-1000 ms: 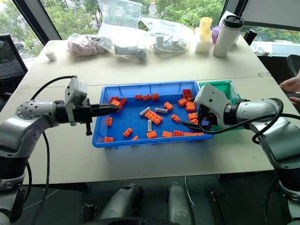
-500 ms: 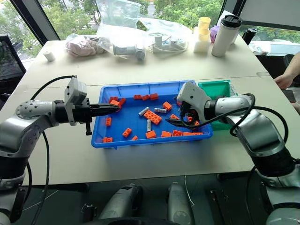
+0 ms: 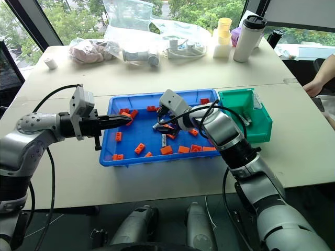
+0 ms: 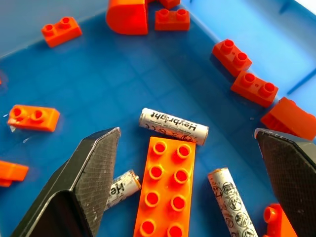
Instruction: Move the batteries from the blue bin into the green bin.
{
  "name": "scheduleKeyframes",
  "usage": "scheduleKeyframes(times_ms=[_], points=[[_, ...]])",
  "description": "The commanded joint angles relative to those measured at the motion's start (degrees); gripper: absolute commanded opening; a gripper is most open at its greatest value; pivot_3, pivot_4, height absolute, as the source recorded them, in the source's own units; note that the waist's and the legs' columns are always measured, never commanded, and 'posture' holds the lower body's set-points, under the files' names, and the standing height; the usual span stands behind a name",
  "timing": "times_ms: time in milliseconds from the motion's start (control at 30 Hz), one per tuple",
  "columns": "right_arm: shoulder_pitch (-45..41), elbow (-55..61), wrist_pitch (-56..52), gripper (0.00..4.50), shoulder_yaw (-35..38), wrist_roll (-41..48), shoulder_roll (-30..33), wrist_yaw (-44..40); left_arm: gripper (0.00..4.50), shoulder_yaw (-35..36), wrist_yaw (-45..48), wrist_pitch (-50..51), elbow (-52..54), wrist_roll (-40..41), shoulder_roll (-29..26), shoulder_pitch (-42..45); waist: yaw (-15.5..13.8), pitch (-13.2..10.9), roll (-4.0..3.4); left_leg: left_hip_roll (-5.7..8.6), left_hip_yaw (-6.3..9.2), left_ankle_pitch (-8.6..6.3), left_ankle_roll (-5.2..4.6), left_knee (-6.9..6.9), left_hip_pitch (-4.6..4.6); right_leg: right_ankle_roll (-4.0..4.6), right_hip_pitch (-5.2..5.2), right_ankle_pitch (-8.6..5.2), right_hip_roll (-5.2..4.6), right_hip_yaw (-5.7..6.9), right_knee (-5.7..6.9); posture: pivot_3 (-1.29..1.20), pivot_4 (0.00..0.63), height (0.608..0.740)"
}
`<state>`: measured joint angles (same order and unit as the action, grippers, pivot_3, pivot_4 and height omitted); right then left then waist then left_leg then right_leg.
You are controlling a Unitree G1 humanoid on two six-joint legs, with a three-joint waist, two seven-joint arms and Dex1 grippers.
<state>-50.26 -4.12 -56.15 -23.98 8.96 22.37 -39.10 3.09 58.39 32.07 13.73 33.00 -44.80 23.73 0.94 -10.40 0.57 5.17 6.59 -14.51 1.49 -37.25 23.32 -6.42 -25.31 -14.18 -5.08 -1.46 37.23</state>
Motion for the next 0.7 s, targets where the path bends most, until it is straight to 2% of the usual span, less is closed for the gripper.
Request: scheduleKeyframes(times_ms=[33,300,700], points=[[-2.79,-1.06,-3.75,4.45,0.44,-0.56,-2.53,1.36,0.00,2.10,-0.59,-0.78,1.76,-0.03,-0.60,-0.41,0.03,0.00,0.00,0.00,0.00,0.00,0.00,0.00,0.00,0.00,0.00,0.00,0.00,0.00,0.00,0.00,0.150,0.740],[-4.65,-4.19,-9.84,4.45,0.43,-1.36,-8.61,5.34,0.00,2.27,-1.66,-0.60,2.77,0.17,-0.43,-1.18,0.22,0.00,0.00,0.00,0.00,0.00,0.00,0.01,0.00,0.00,-0.03,0.00,0.01,0.00,0.03,0.00,0.150,0.740],[-5.92,-7.69,-12.01,4.45,-0.27,-4.27,-12.83,10.99,0.00,1.48,-2.57,-0.95,3.09,-0.23,0.19,-1.11,0.27,0.01,-0.01,0.00,0.00,0.00,0.00,0.02,-0.01,0.00,-0.04,0.00,0.01,0.00,0.04,0.00,0.150,0.740]])
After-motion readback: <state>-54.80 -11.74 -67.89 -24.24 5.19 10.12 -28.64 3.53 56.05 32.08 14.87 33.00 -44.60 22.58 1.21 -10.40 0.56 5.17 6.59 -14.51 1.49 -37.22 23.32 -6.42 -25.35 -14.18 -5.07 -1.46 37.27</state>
